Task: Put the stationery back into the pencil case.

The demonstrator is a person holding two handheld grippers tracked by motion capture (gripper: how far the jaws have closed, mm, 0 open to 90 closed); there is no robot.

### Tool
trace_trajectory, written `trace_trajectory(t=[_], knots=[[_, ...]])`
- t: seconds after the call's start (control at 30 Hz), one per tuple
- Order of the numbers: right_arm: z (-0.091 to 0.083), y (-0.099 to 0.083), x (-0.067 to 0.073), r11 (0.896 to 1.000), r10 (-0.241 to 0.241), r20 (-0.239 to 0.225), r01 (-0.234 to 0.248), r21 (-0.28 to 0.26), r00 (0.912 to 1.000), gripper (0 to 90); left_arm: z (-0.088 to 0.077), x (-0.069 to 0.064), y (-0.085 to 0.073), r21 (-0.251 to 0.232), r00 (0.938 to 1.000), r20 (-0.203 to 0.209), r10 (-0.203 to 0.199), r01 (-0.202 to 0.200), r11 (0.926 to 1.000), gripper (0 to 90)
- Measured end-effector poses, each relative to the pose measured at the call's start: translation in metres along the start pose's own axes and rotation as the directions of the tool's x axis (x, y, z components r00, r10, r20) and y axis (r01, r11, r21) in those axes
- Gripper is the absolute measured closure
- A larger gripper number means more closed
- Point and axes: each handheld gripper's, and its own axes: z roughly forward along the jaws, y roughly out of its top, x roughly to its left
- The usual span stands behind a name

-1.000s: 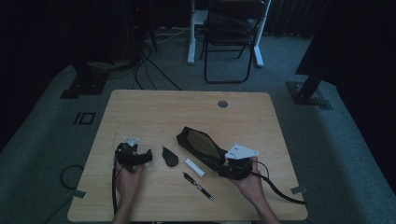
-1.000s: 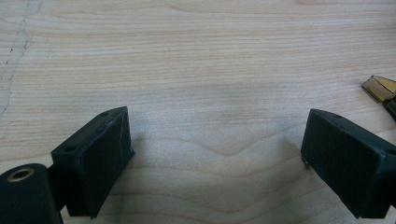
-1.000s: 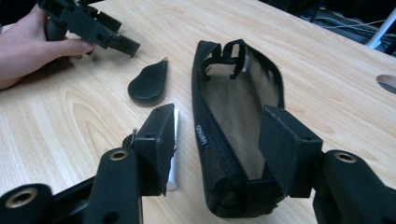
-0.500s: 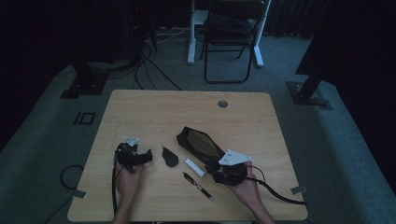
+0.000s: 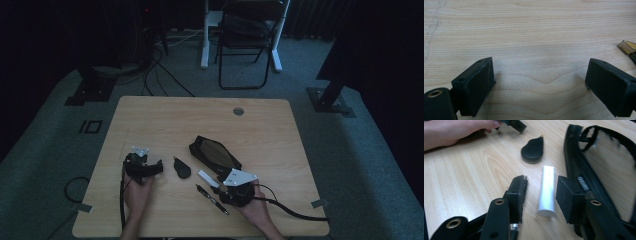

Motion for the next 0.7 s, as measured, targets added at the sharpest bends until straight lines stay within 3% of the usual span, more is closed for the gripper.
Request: trace_trajectory(t=[0.7], knots=[[0.028, -0.01, 0.017, 0.995, -0.058, -0.057, 0.063, 0.083, 0.9967, 65.1, 0.0, 0.0, 0.0, 0.0, 1.0, 0.0, 0.0, 0.0, 1.0, 8.8]])
